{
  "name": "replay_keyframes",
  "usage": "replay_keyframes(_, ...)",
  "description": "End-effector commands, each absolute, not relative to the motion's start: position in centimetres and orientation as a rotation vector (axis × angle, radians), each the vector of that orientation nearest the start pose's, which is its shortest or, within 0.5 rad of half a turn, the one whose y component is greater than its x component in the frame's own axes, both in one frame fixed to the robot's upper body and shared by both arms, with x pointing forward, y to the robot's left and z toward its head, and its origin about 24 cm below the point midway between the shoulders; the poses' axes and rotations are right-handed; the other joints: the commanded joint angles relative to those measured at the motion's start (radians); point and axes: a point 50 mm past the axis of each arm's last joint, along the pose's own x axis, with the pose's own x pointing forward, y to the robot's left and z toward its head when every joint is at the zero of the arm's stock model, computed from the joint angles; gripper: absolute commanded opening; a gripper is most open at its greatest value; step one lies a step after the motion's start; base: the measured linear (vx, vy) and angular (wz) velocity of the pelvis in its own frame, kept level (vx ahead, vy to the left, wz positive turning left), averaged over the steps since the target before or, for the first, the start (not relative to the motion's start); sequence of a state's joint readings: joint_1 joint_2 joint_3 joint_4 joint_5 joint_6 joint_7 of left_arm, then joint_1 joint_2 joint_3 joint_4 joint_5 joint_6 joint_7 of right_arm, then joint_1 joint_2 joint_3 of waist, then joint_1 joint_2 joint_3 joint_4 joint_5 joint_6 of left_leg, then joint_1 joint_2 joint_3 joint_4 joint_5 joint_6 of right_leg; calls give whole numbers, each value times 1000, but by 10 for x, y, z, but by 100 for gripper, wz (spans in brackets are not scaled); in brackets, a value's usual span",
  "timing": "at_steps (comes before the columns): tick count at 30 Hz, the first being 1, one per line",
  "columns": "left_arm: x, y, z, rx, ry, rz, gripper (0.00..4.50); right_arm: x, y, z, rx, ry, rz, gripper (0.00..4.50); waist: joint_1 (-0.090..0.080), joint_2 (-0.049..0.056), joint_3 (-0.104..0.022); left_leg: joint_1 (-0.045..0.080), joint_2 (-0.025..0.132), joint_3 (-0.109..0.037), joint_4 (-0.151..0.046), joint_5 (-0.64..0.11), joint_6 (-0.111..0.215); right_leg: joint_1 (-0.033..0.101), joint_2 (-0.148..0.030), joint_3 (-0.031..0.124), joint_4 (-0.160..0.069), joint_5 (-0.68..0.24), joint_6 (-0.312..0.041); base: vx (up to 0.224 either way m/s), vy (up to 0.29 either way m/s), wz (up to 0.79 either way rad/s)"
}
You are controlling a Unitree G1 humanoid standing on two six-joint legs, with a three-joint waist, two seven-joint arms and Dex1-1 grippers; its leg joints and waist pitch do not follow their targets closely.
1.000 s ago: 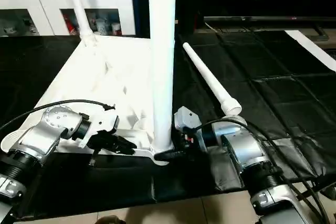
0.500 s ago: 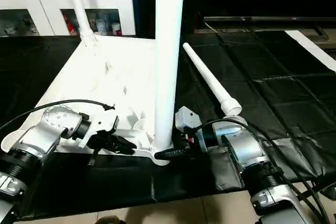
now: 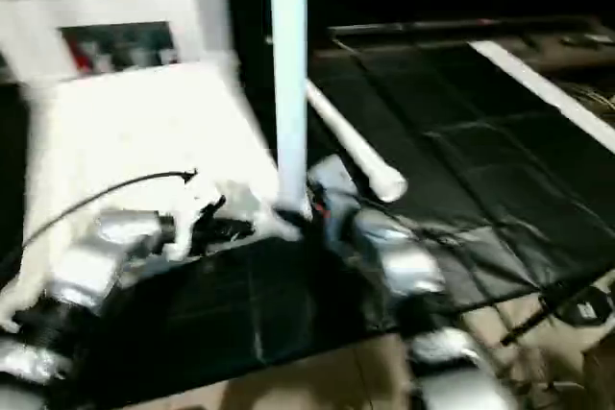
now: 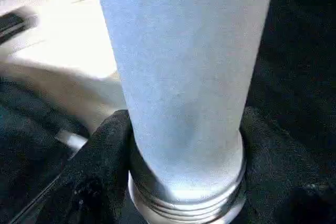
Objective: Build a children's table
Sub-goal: Rotate leg to tighten
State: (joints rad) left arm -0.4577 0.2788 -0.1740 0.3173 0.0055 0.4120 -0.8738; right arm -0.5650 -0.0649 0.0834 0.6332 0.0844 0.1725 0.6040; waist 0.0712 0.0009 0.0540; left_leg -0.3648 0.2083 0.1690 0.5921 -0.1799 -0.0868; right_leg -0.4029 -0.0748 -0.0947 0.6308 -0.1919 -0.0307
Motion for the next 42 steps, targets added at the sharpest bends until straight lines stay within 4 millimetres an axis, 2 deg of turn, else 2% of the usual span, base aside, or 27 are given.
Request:
replay_keyframes(1, 309, 93, 65, 205, 350, -1009, 0, 327, -44, 41, 24, 301, 854, 267, 9, 0, -69, 0, 19, -5, -64, -148, 15, 60, -70, 56, -86, -202, -180, 0, 0, 0)
replay_keyframes(3, 311, 83, 64, 206, 348, -986, 0, 329, -37, 41, 22, 301, 819, 267, 10, 8, -70, 3, 21, -5, -63, -139, 24, 57, -68, 57, -82, -160, -190, 0, 0, 0)
replay_keyframes(4, 311, 82, 64, 207, 348, -984, 0, 329, -37, 41, 20, 300, 815, 267, 11, 7, -69, 3, 20, -4, -64, -142, 26, 58, -68, 57, -83, -157, -190, 0, 0, 0)
replay_keyframes(5, 315, 83, 64, 228, 346, -966, 0, 328, -35, 41, 23, 302, 825, 267, 15, 11, -69, 5, 20, -4, -64, -155, 27, 57, -68, 57, -85, -168, -185, 0, 0, 0)
replay_keyframes(7, 316, 84, 65, 234, 347, -955, 0, 327, -35, 40, 23, 304, 826, 267, 19, 9, -68, 5, 20, -4, -66, -174, 21, 59, -69, 57, -87, -181, -175, 0, 0, 0)
replay_keyframes(8, 319, 89, 66, 246, 351, -934, 0, 327, -37, 38, 3, 307, 822, 267, 20, 21, -69, 6, 20, -6, -66, -177, 17, 58, -70, 57, -85, -180, -175, 0, 0, 0)
replay_keyframes(9, 320, 90, 67, 251, 352, -926, 0, 327, -38, 38, -4, 308, 819, 267, 17, 15, -68, 7, 20, -5, -67, -190, 14, 57, -67, 57, -88, -185, -171, 0, 0, 0)
replay_keyframes(12, 324, 98, 70, 276, 358, -912, 0, 325, -42, 36, 7, 319, 845, 267, 18, 15, -69, 6, 19, -6, -67, -192, 12, 59, -68, 57, -86, -176, -173, 0, 0, 0)
replay_keyframes(13, 324, 102, 70, 296, 358, -917, 0, 325, -43, 36, 11, 318, 855, 323, 19, 15, -69, 6, 20, -7, -67, -190, 12, 59, -69, 58, -86, -173, -175, 0, 0, 0)
replay_keyframes(15, 325, 105, 71, 315, 358, -929, 0, 326, -45, 37, 9, 314, 854, 323, 18, 16, -70, 3, 19, -8, -68, -185, 13, 61, -69, 57, -83, -160, -177, 0, 0, 0)
replay_keyframes(18, 325, 117, 73, 340, 359, -973, 0, 323, -58, 42, 6, 260, 915, 363, 21, 16, -70, 5, 20, -7, -66, -179, 19, 60, -69, 58, -81, -133, -182, 0, 0, 0)
replay_keyframes(20, 325, 121, 73, 341, 359, -995, 0, 321, -65, 45, 7, 237, 941, 374, 24, 14, -70, 4, 20, -7, -67, -177, 26, 62, -69, 58, -81, -118, -181, 0, 0, 0)
replay_keyframes(21, 325, 121, 73, 341, 359, -997, 0, 320, -66, 45, 7, 235, 944, 382, 24, 20, -71, 4, 21, -8, -66, -179, 26, 61, -70, 58, -79, -117, -182, 0, 0, 0)
replay_keyframes(22, 324, 123, 72, 345, 358, -1012, 0, 319, -71, 46, 3, 227, 962, 404, 23, 17, -70, 5, 21, -6, -67, -185, 27, 60, -70, 58, -81, -119, -189, 0, 0, 0)
replay_keyframes(23, 323, 124, 72, 348, 356, -1027, 0, 318, -73, 46, -3, 223, 972, 404, 25, 18, -70, 6, 20, -7, -67, -188, 27, 60, -69, 57, -82, -125, -189, 0, 0, 0)
replay_keyframes(24, 319, 127, 71, 357, 354, -1104, 0, 313, -89, 49, -37, 202, 1027, 410, 28, 28, -70, 9, 22, -8, -66, -206, 23, 61, -67, 57, -86, -119, -187, 0, 0, 0)
replay_keyframes(25, 315, 130, 70, 362, 350, -1169, 0, 309, -100, 53, -62, 187, 1073, 415, 33, 27, -72, 9, 21, -9, -65, -201, 26, 64, -66, 57, -82, -105, -189, 0, 0, 0)
replay_keyframes(26, 315, 130, 70, 362, 350, -1171, 0, 309, -101, 53, -63, 186, 1075, 425, 37, 27, -72, 9, 22, -6, -63, -196, 37, 62, -66, 58, -79, -81, -195, 0, 0, 0)
replay_keyframes(27, 313, 131, 68, 366, 350, -1216, 0, 307, -109, 55, -70, 185, 1105, 438, 40, 33, -72, 6, 22, -6, -63, -190, 40, 62, -67, 57, -77, -75, -202, 0, 0, 0)
replay_keyframes(29, 310, 134, 66, 371, 355, -1283, 0, 301, -122, 58, -107, 207, 1170, 446, 44, 27, -71, 6, 21, -6, -62, -198, 44, 64, -67, 56, -81, -93, -200, 0, 0, 0)
replay_keyframes(34, 307, 141, 65, 427, 385, -1387, 0, 295, -136, 62, -151, 239, 1271, 446, 57, 28, -70, 9, 26, -5, -64, -210, 45, 58, -70, 56, -84, -153, -199, 0, 0, 0)
replay_keyframes(35, 305, 142, 65, 436, 390, -1418, 0, 294, -137, 63, -170, 242, 1293, 446, 58, 19, -69, 9, 26, -4, -63, -210, 45, 59, -70, 56, -87, -164, -196, 0, 0, 0)
replay_keyframes(36, 304, 144, 64, 445, 400, -1451, 0, 293, -138, 64, -195, 242, 1320, 446, 66, 23, -70, 12, 26, -4, -63, -206, 43, 56, -71, 56, -86, -179, -192, 0, 0, 0)
replay_keyframes(38, 302, 145, 64, 465, 415, -1494, 0, 291, -137, 66, -208, 247, 1363, 446, 69, 25, -71, 12, 29, -4, -64, -200, 39, 54, -70, 57, -83, -165, -195, 0, 0, 0)
replay_keyframes(40, 300, 146, 64, 486, 421, -1533, 0, 289, -137, 67, -198, 256, 1405, 446, 73, 11, -71, 9, 29, -3, -64, -189, 45, 57, -71, 57, -81, -157, -194, 0, 0, 0)
replay_keyframes(41, 299, 146, 64, 489, 422, -1539, 0, 288, -137, 68, -195, 257, 1411, 446, 76, 15, -71, 9, 29, -4, -63, -187, 47, 57, -72, 57, -79, -157, -195, 0, 0, 0)
replay_keyframes(42, 298, 147, 63, 501, 424, -1557, 0, 288, -136, 69, -187, 258, 1430, 446, 76, 7, -70, 5, 29, -3, -64, -182, 51, 59, -73, 56, -80, -163, -190, 0, 0, 0)
